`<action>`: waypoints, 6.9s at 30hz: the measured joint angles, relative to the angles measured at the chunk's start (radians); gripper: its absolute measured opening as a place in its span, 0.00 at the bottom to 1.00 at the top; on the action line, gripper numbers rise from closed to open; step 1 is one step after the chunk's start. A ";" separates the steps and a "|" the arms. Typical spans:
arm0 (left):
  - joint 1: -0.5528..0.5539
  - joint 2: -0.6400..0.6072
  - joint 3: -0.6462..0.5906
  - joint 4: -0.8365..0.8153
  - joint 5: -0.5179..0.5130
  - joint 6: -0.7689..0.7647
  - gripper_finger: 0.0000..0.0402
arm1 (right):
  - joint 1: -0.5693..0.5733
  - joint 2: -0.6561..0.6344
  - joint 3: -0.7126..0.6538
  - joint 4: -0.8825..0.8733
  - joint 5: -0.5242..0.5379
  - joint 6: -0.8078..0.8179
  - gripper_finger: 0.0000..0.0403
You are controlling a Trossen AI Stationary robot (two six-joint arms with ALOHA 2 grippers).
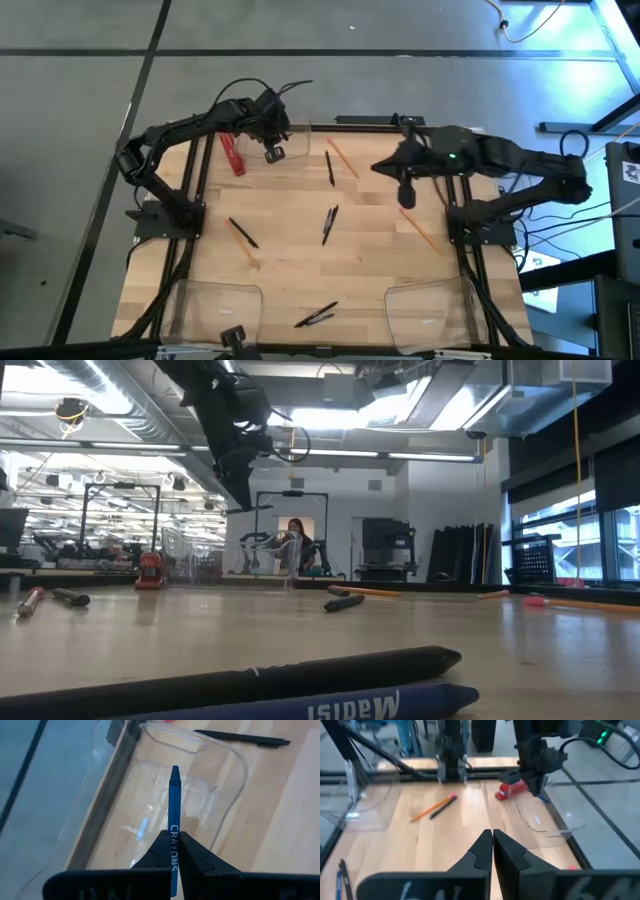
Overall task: Sort crayons/erasers/pens/pencils in bins
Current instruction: Put the blue crayon into the top transparent bin, then put the black pen into the bottom left transparent bin
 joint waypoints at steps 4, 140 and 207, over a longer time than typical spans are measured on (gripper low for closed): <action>0.003 0.039 0.001 -0.002 0.006 0.000 0.00 | -0.022 0.078 0.047 -0.025 -0.039 -0.042 0.04; -1.010 -0.287 -0.414 -0.171 -0.114 -0.806 0.20 | -0.041 0.179 0.054 -0.027 -0.243 -0.101 0.04; -1.008 -0.287 -0.455 -0.068 -0.183 -0.654 0.26 | -0.042 0.179 0.054 -0.031 -0.345 -0.096 0.04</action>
